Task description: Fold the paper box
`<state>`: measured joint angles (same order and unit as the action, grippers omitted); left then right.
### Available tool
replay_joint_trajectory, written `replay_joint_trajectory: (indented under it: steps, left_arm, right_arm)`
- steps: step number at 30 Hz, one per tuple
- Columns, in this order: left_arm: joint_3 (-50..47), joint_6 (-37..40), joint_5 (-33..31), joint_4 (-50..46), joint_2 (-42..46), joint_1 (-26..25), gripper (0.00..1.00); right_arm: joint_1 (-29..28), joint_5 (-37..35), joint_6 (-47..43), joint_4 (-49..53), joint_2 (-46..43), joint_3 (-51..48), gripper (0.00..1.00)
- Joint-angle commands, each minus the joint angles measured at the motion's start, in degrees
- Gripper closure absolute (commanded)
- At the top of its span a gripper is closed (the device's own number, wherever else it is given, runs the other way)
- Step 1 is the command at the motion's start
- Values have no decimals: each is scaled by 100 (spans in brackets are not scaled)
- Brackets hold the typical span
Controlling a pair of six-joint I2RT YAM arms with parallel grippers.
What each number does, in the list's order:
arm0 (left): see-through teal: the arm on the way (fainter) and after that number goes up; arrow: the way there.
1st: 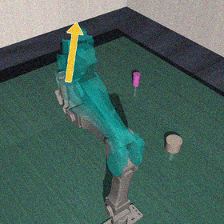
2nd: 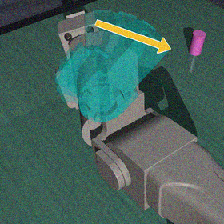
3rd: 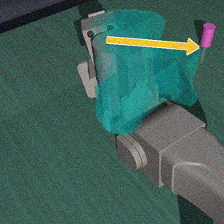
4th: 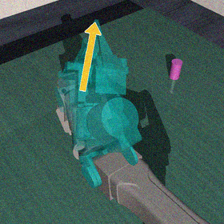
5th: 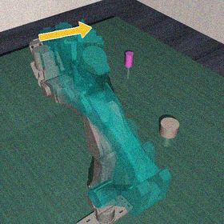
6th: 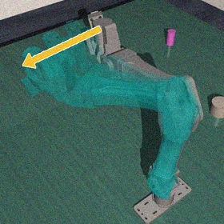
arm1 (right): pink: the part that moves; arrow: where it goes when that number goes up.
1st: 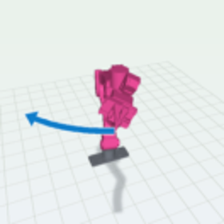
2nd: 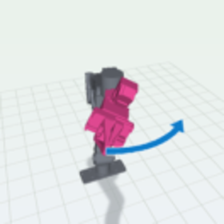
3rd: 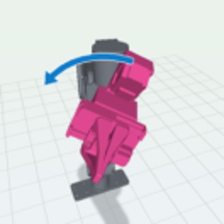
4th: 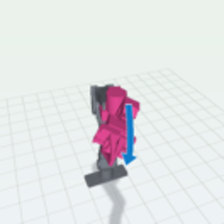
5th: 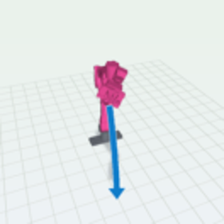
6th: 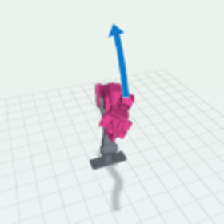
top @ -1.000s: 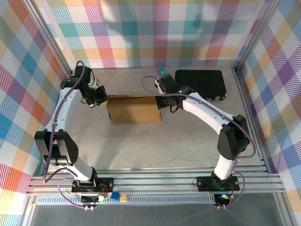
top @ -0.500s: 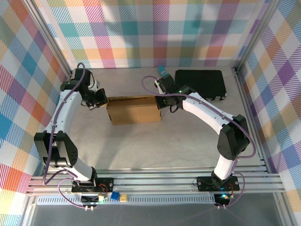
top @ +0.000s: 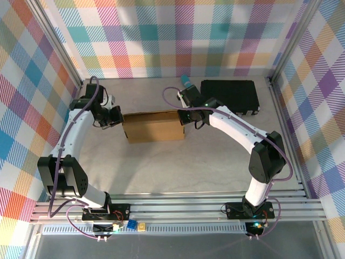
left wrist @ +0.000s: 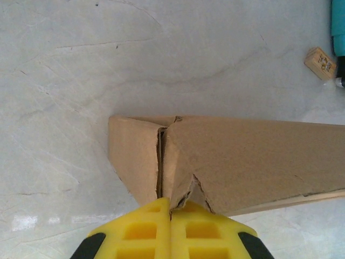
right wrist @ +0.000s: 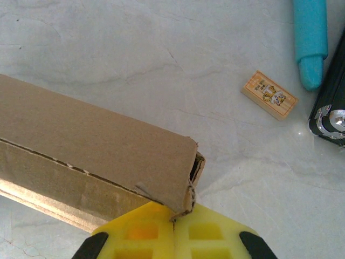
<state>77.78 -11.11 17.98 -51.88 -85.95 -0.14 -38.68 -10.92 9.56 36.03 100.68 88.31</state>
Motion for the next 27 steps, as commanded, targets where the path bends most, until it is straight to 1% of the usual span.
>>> replay_joint_trajectory:
  steps: [1, 8, 11, 15, 18, 22, 27]
  left_arm:
    - [-297, 83, -176, -47, 94, 58, 100]
    - [-546, 57, -198, 149, 188, 58, 100]
    - [-575, 15, -229, 204, 218, 56, 100]
    - [-596, 21, -284, 224, 195, 58, 100]
    - [-614, 34, -286, 246, 175, 56, 100]
    - [-584, 30, -294, 248, 128, 56, 100]
    - [-489, 30, -295, 205, 44, 56, 100]
  right_arm:
    - [-26, 117, -87, 594, 285, -113, 100]
    - [-26, 160, -122, 455, 198, -282, 100]
    - [-26, 210, -90, 516, 155, -209, 99]
    - [-26, 345, 91, 741, 38, -47, 80]
    - [-9, 571, 243, 841, -98, 8, 70]
    - [154, 1027, 552, 1043, -171, 160, 63]
    - [288, 1824, 785, 1117, -241, 381, 53]
